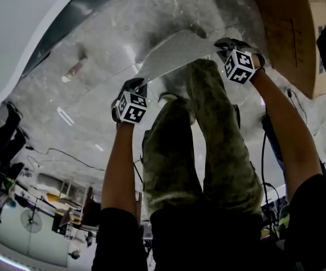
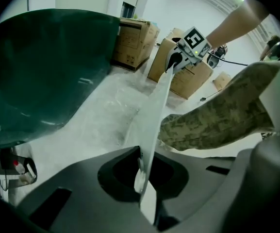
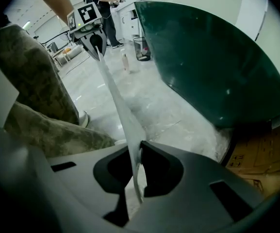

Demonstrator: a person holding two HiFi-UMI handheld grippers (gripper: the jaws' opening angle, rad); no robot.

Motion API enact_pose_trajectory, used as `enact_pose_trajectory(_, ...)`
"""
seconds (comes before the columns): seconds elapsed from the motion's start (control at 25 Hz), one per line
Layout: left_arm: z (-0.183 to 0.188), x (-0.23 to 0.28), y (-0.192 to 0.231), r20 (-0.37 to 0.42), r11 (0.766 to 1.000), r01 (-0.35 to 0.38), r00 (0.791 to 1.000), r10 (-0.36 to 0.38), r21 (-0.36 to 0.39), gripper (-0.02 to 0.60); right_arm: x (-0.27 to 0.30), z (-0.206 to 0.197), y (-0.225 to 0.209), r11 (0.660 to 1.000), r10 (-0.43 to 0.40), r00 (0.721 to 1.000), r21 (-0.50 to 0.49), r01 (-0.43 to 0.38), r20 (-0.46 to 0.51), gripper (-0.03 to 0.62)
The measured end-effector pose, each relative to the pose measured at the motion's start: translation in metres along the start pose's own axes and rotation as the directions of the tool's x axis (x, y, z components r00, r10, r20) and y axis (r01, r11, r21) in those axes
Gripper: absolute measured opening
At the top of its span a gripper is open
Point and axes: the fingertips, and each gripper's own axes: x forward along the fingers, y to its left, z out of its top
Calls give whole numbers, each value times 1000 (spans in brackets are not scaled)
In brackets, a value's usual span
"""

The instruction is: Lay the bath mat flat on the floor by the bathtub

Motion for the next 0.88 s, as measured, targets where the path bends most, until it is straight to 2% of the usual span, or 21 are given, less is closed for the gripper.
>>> enact_pose_trajectory(0.16, -10, 21, 13, -10, 1000, -13, 1000, 13, 14, 26, 24, 0, -1, 1000, -19, 1000, -3, 19, 3, 28)
enact_pose_trajectory(0.36, -12, 45, 40, 27, 996, -65, 997, 67, -62, 26, 44, 8, -15, 994, -105, 993, -32, 106, 53, 28)
enact_pose_trajectory(0.44, -13, 48, 52, 14, 992, -103, 994, 105, -76, 26, 51, 14, -24, 989, -129, 990, -63, 133, 58, 28)
enact_pose_trajectory(0.68, 1, 70, 93, 34, 970, -235, 971, 237, -57, 26, 80, 24, -56, 964, -189, 979, -175, 200, 80, 28)
enact_pose_trajectory(0.76, 2, 86, 107, 45, 967, -251, 966, 253, -46, 26, 97, 25, -67, 956, -206, 974, -194, 220, 91, 28)
enact_pose_trajectory(0.88, 6, 117, 129, 51, 964, -265, 963, 264, 18, 25, 129, 25, -92, 946, -236, 964, -197, 256, 118, 28)
